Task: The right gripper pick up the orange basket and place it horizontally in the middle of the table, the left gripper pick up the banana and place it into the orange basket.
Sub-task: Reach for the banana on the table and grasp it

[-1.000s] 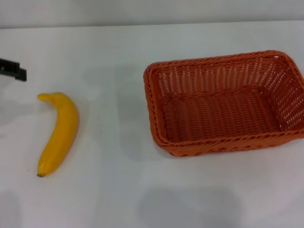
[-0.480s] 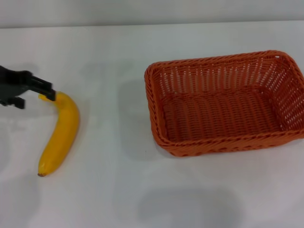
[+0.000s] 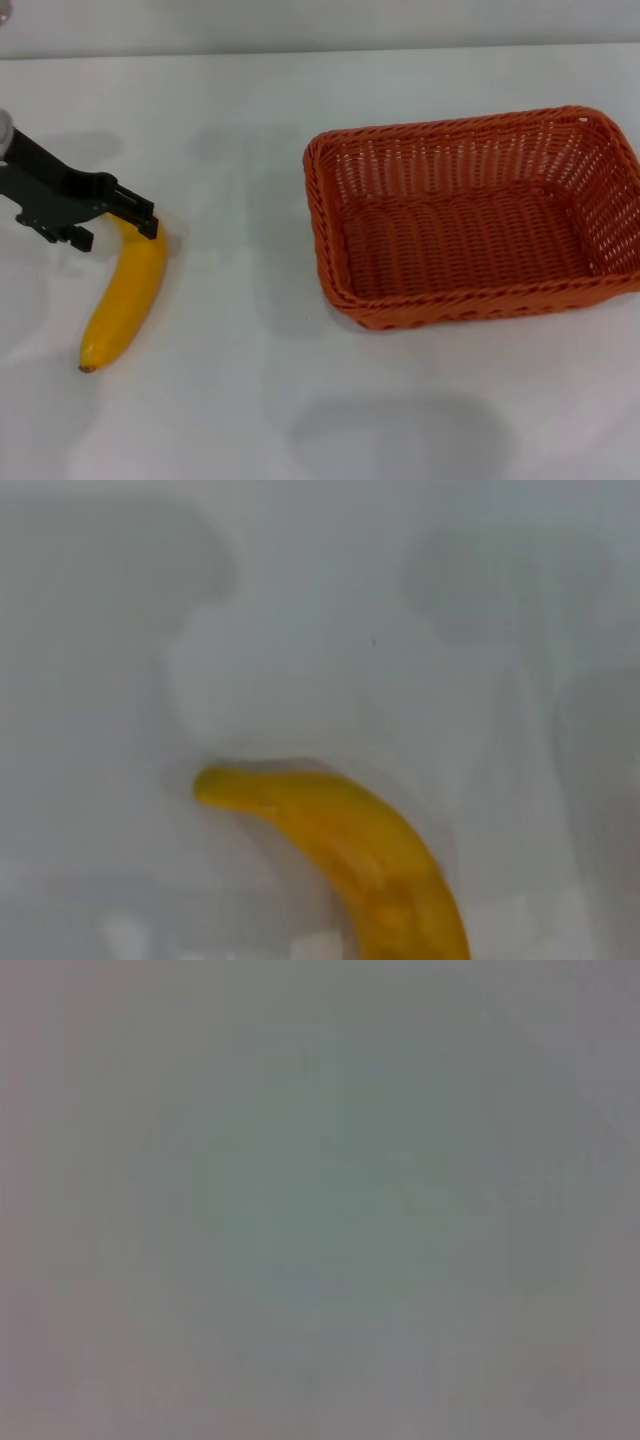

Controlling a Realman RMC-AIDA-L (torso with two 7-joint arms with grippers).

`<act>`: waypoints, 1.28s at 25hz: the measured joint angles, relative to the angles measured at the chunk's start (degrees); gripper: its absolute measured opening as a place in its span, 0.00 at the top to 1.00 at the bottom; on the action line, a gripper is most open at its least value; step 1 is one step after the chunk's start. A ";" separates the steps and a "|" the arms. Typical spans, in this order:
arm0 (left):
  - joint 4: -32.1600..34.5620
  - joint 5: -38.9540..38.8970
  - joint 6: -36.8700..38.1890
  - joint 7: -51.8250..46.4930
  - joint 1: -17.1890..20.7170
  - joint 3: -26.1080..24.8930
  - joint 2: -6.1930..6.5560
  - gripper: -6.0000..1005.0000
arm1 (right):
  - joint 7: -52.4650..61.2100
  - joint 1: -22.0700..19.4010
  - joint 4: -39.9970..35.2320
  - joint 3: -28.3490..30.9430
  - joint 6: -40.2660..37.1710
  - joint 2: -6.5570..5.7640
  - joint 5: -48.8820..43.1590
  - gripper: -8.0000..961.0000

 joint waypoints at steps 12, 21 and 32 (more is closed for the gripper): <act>7.42 2.61 5.34 -2.69 -2.80 2.93 -1.15 0.25 | -0.94 0.64 0.25 -0.69 -1.66 0.19 0.45 0.30; 8.51 2.78 6.98 -3.84 -3.16 4.39 -2.17 0.26 | -1.05 0.66 0.78 -1.49 -3.29 0.14 0.39 0.30; 8.67 3.88 7.02 -4.18 -2.69 7.47 -3.03 0.30 | -1.34 0.40 0.99 -1.50 -3.17 0.09 0.34 0.30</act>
